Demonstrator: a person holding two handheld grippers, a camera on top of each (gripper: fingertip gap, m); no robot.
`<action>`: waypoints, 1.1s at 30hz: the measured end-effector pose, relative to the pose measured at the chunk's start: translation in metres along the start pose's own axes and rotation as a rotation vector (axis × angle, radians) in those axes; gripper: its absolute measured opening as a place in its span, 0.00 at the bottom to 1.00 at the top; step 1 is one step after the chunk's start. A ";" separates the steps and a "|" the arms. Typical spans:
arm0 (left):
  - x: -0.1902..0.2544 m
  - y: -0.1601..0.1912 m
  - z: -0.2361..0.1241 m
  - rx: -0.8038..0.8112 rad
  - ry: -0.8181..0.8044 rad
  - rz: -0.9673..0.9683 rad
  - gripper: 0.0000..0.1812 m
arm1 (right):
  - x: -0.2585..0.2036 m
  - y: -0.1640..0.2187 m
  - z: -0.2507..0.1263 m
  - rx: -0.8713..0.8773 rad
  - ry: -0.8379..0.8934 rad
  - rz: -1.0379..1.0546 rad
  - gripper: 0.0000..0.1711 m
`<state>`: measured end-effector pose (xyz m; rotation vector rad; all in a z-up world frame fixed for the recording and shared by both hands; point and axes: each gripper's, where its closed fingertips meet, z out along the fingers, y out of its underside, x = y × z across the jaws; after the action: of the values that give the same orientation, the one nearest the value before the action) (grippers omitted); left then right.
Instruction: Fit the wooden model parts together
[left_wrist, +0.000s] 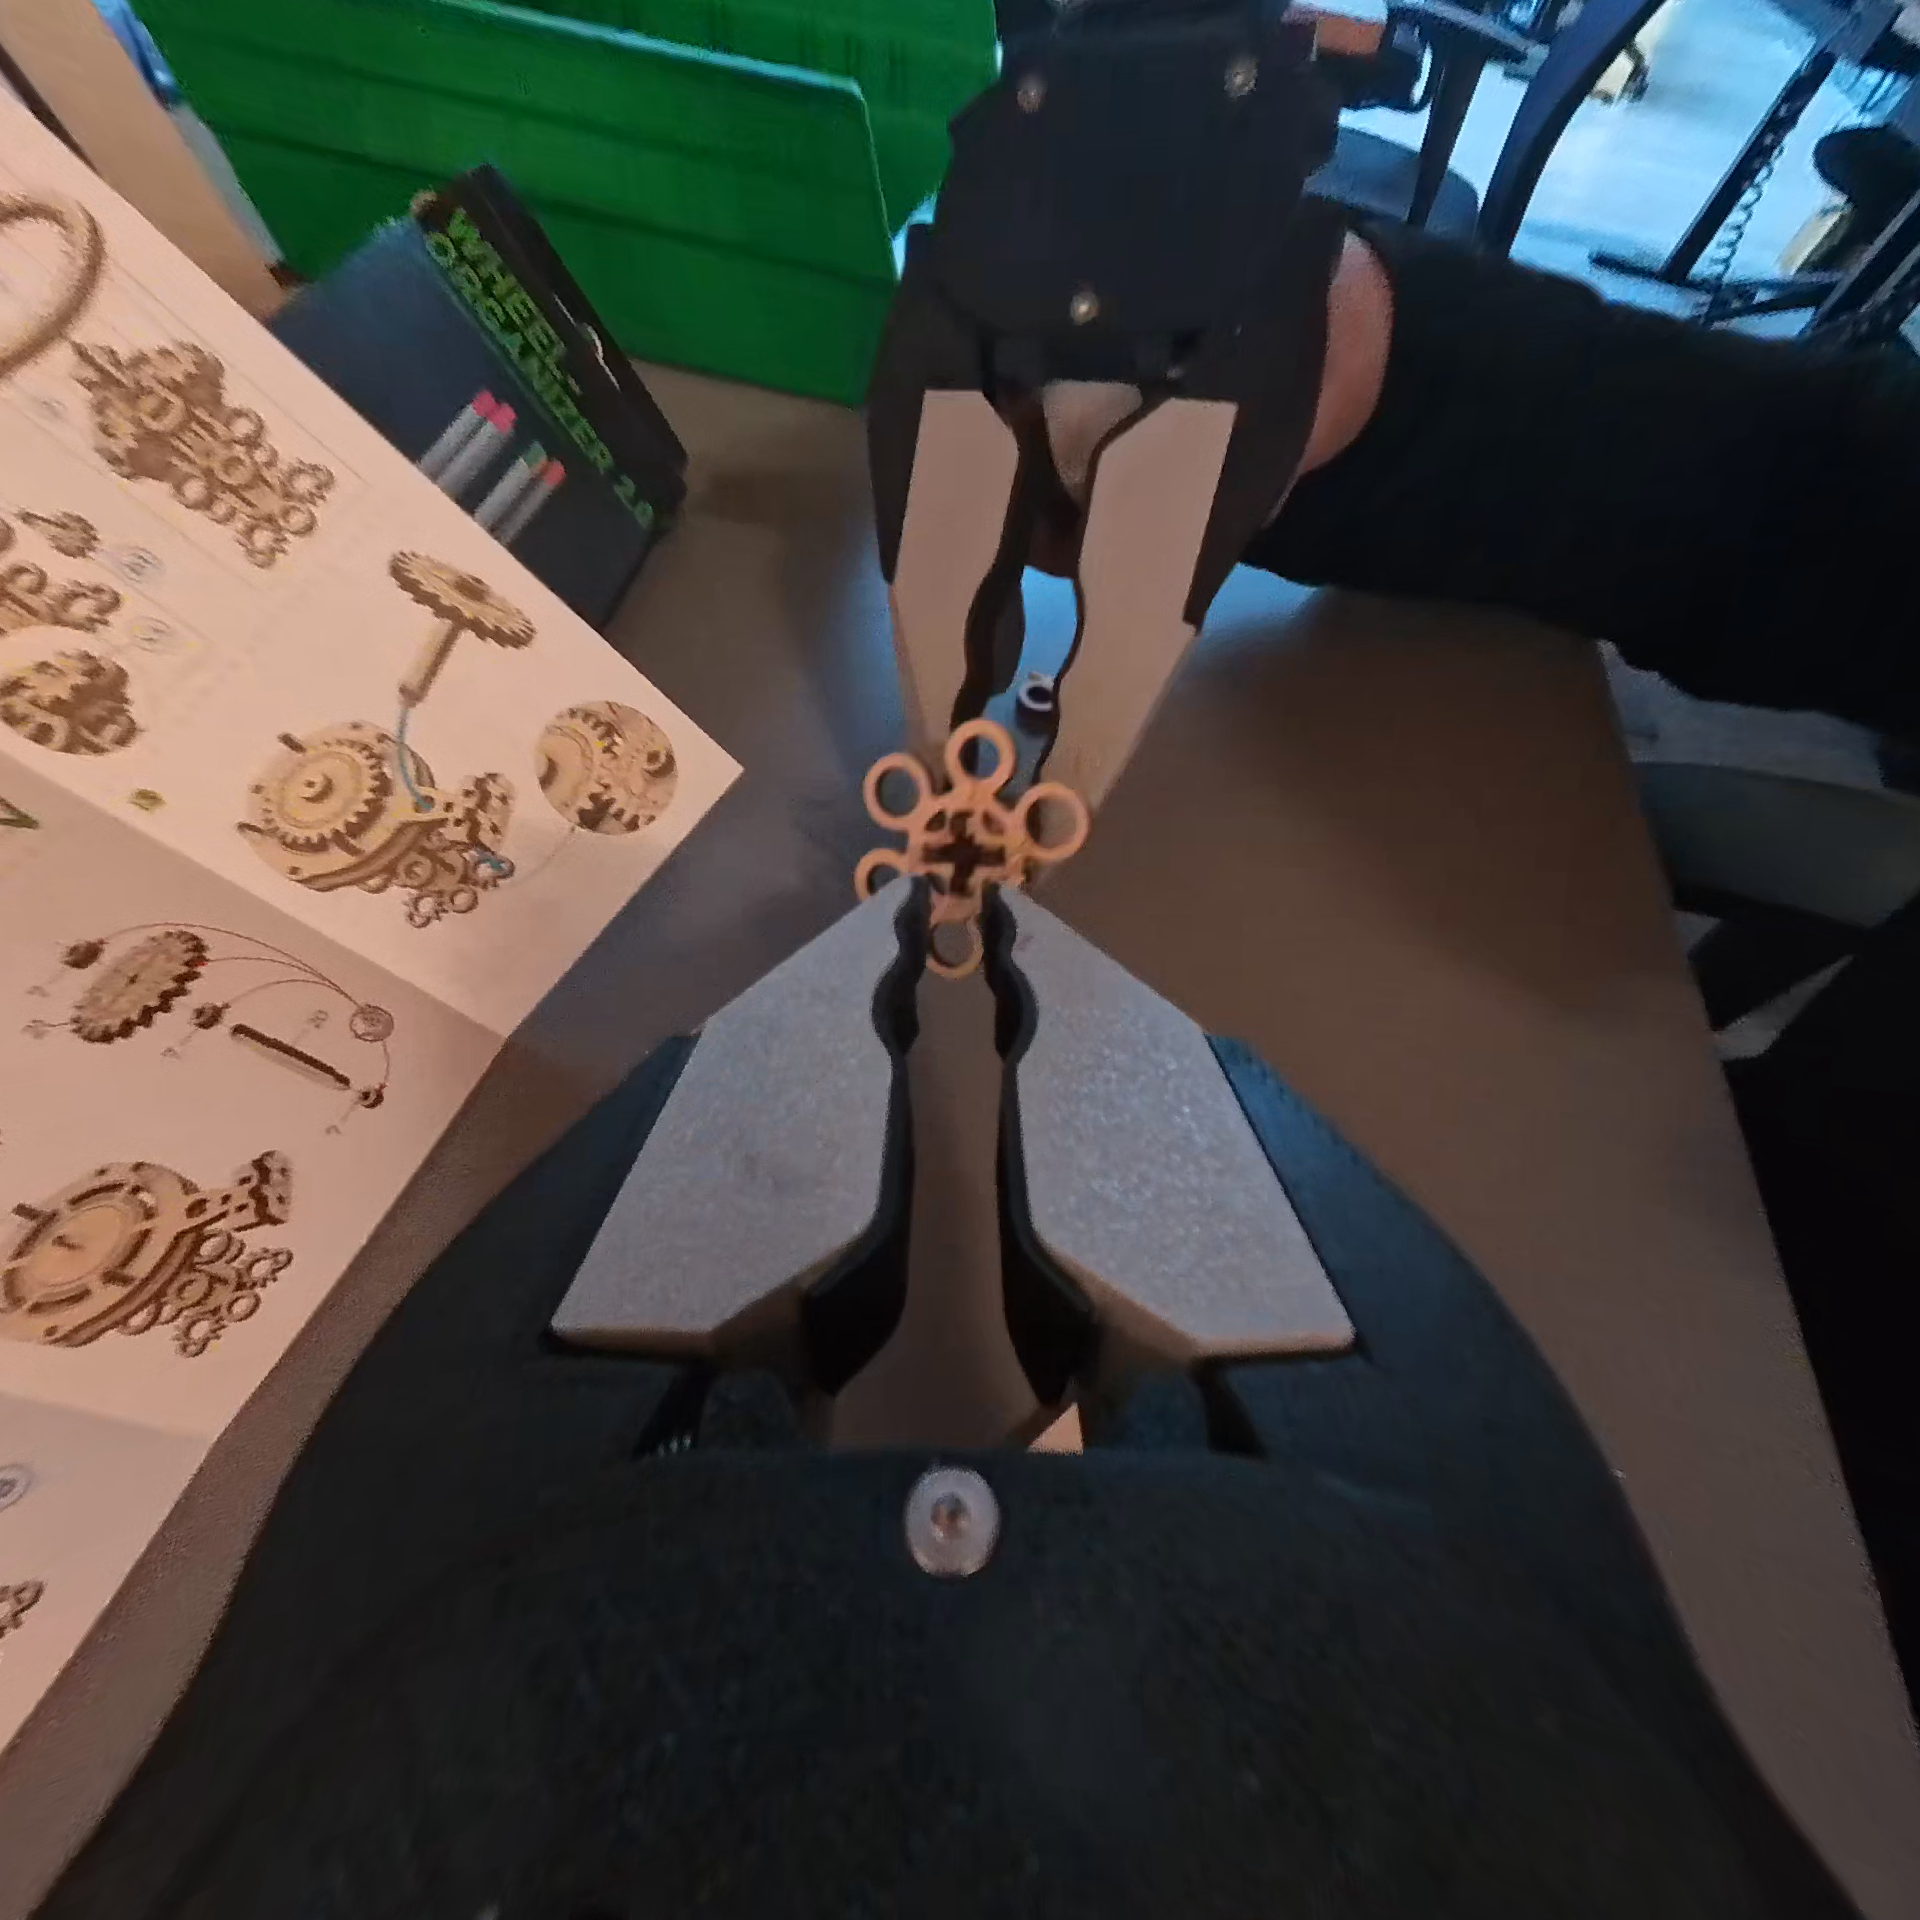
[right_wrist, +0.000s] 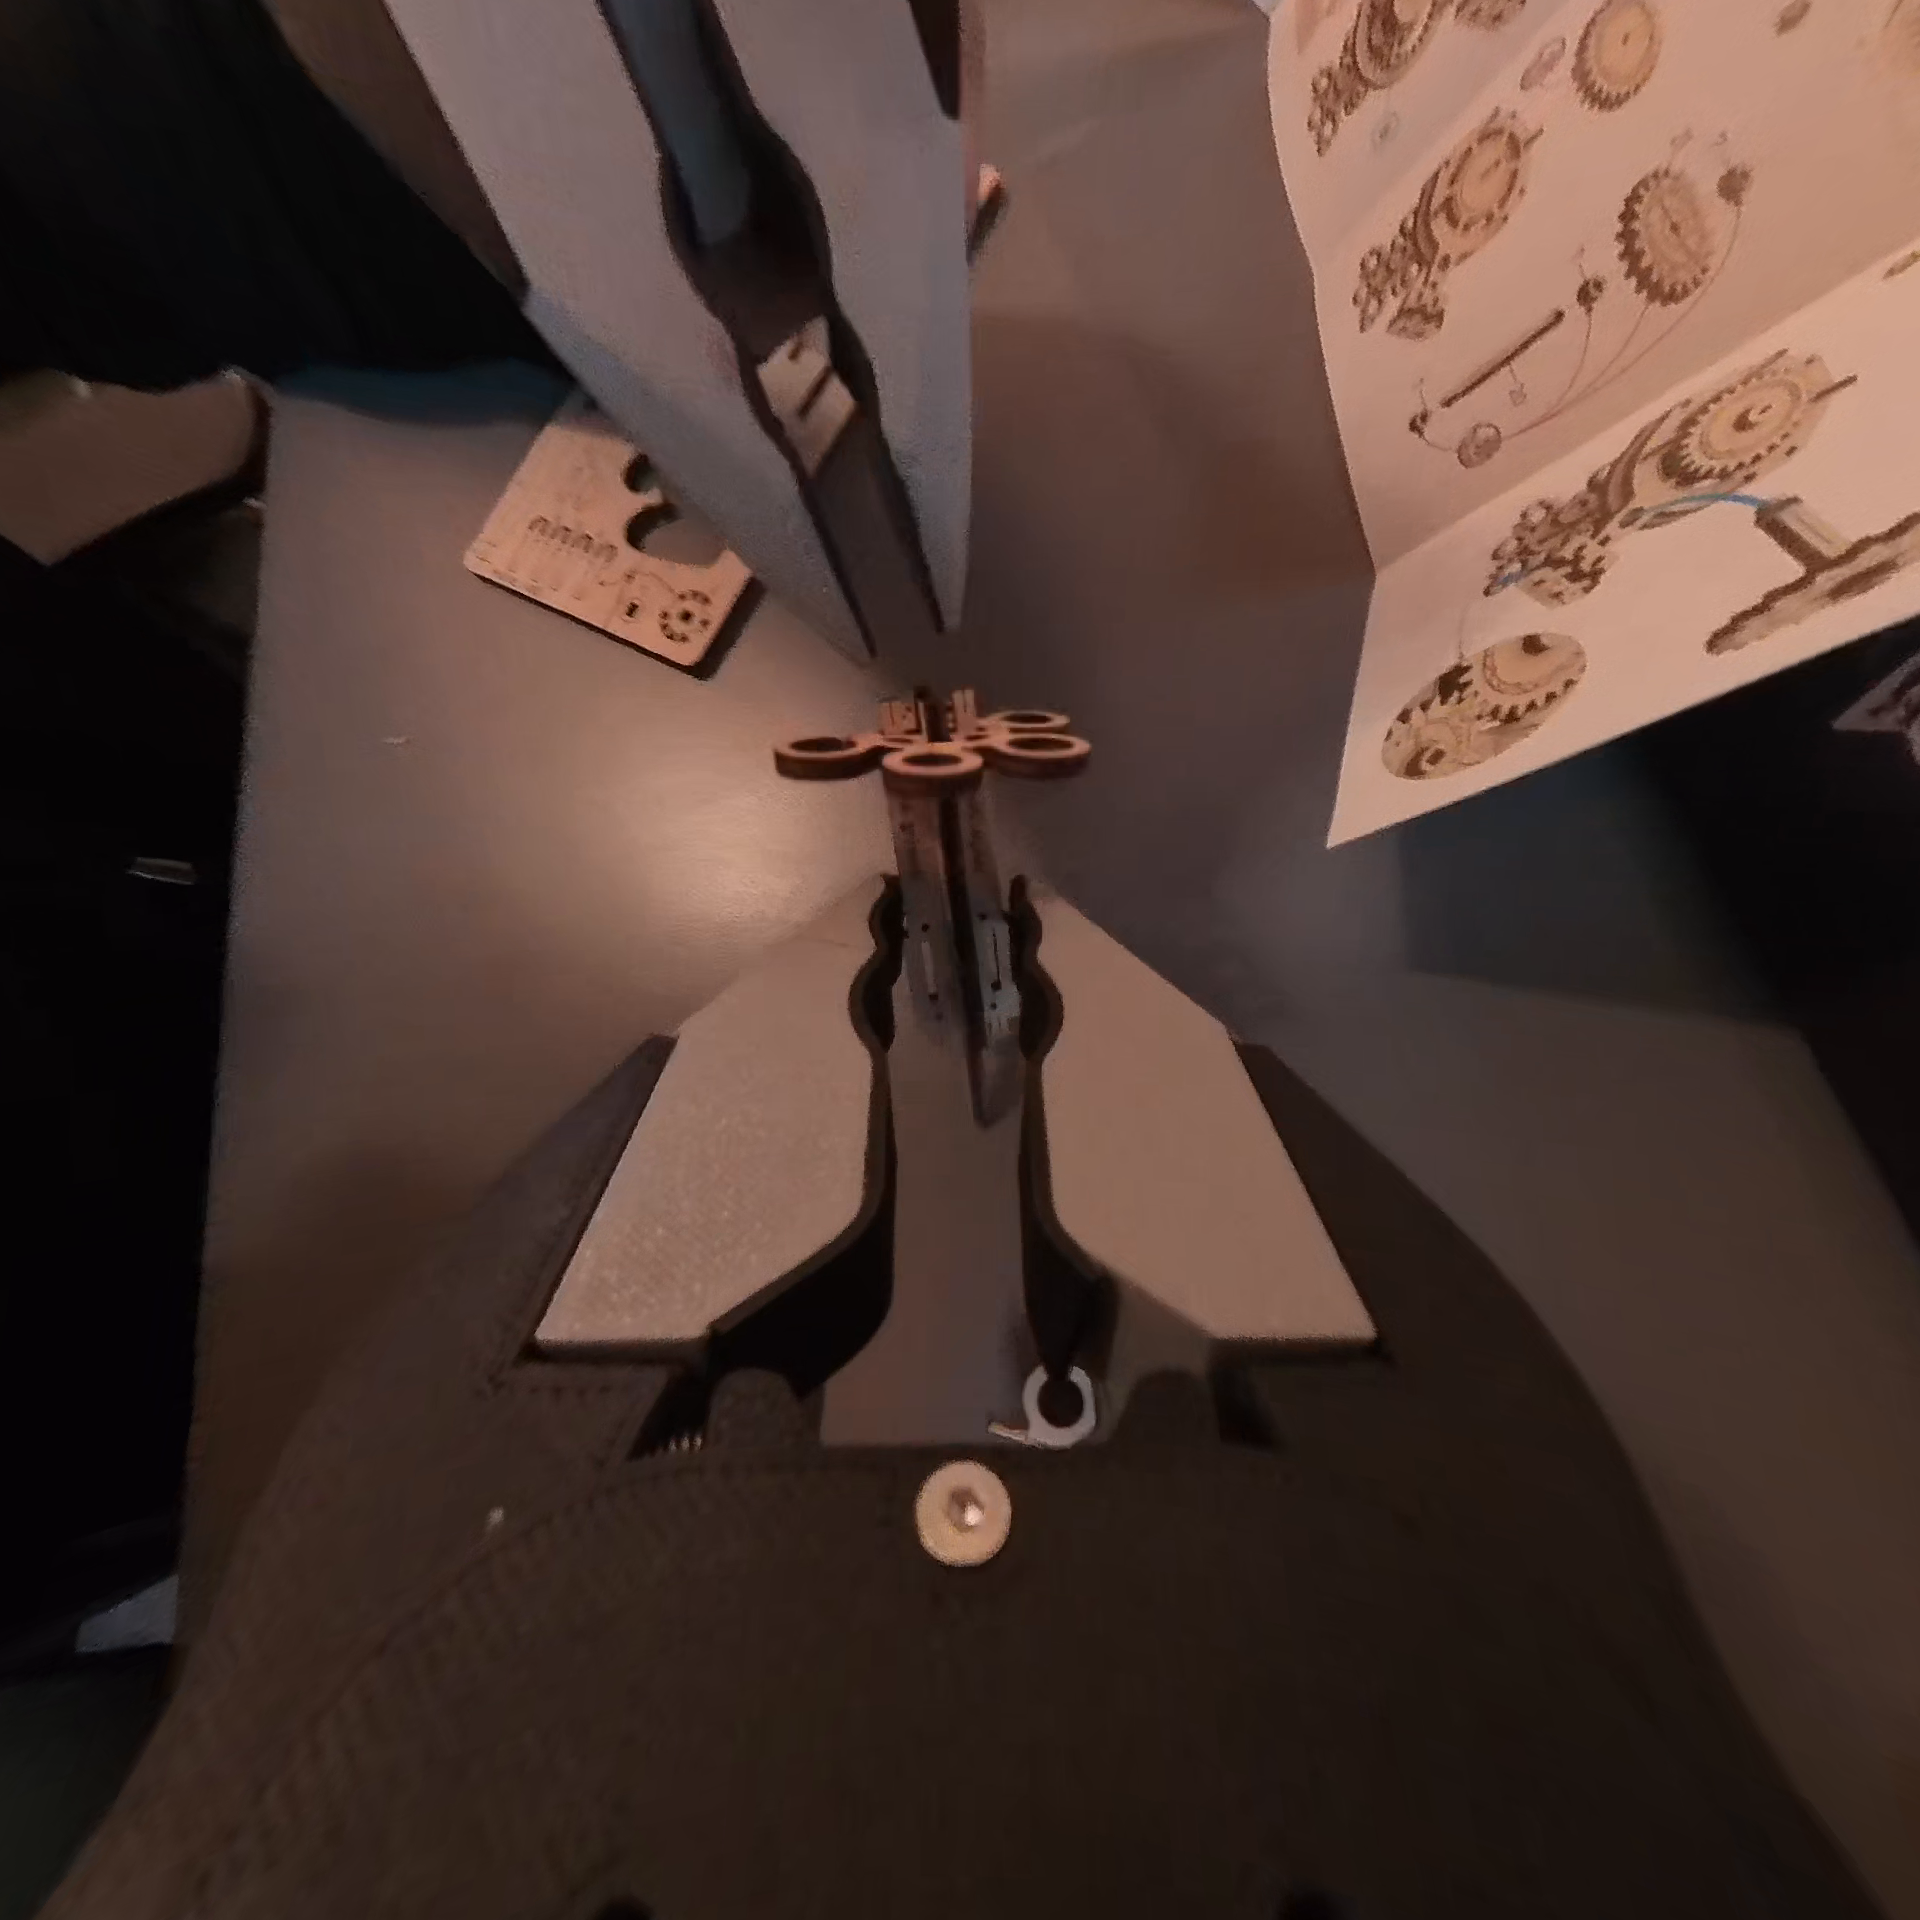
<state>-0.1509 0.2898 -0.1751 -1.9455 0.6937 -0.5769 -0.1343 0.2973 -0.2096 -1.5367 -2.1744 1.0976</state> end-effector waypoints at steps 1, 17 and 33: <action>0.000 0.003 0.002 -0.016 -0.002 0.001 0.04 | 0.002 0.004 0.003 -0.024 0.017 -0.004 0.10; -0.009 0.028 0.008 -0.138 -0.015 -0.054 0.01 | 0.001 0.012 0.016 -0.081 0.026 -0.030 0.10; -0.013 0.022 0.003 -0.116 -0.031 -0.065 0.01 | 0.004 0.007 0.006 -0.046 0.050 -0.049 0.16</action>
<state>-0.1637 0.2917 -0.1975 -2.0870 0.6583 -0.5555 -0.1347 0.2989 -0.2191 -1.5055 -2.2067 0.9904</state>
